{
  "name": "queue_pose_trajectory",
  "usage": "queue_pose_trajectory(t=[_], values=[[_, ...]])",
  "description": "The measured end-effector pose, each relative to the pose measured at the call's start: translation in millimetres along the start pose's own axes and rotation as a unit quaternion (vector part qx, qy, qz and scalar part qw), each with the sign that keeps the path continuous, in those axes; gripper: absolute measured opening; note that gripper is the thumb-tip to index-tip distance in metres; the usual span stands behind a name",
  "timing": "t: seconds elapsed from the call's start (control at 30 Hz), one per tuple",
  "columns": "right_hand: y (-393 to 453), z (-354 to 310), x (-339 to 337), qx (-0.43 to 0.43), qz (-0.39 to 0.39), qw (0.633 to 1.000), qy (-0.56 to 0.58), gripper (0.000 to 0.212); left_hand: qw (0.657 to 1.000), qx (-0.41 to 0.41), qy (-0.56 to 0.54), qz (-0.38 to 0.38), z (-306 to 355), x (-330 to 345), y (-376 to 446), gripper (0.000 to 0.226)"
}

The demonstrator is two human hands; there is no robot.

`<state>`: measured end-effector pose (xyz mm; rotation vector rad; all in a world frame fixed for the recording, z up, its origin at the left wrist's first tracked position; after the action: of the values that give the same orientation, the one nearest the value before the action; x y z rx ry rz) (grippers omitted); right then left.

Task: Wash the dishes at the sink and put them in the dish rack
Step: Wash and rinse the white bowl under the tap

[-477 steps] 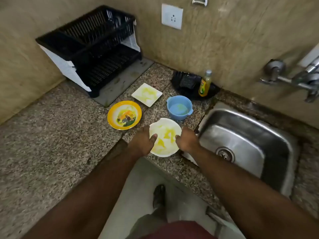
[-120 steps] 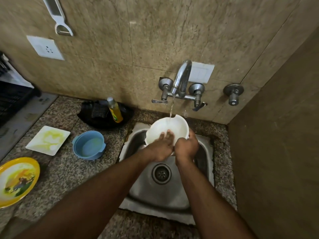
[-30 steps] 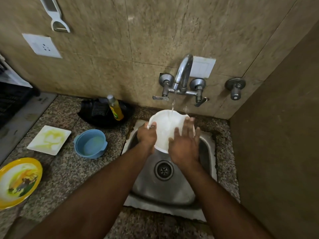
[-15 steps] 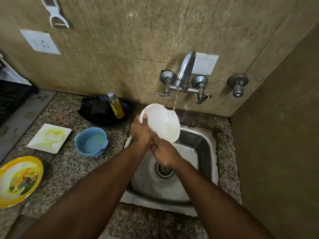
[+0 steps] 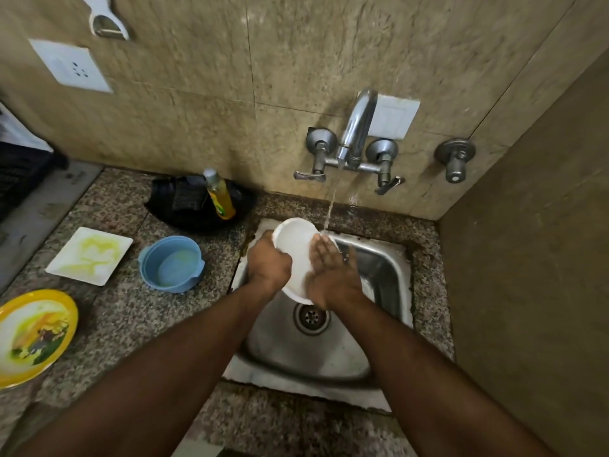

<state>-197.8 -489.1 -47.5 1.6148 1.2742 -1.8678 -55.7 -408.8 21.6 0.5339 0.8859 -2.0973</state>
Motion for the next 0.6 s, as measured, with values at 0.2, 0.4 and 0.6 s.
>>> queue_pose_trajectory(t=[0.2,0.4,0.6], values=[[8,0,-17,0.009,0.043,0.999,0.031,0.071,0.999,-0.012,-0.041,0.004,4,-10,11,0.046],[-21,-27,-19,-0.018,-0.047,0.992,0.120,0.064,0.989,-0.090,-0.114,0.028,-17,-18,15,0.043],[-17,-7,16,0.011,-0.077,0.994,0.078,0.077,0.989,-0.111,-0.085,-0.045,-30,13,-5,0.046]])
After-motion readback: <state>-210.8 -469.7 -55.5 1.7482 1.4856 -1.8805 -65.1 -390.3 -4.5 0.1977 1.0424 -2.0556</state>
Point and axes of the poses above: each hand's wrist, its own y-axis towards the middle knuckle, its own x-axis out of the palm, z = x × y, the point moved 10 cm from there along y, towards the middle knuckle, and after that the axes turned 12 degrees about -x, right-handed, at the moved point
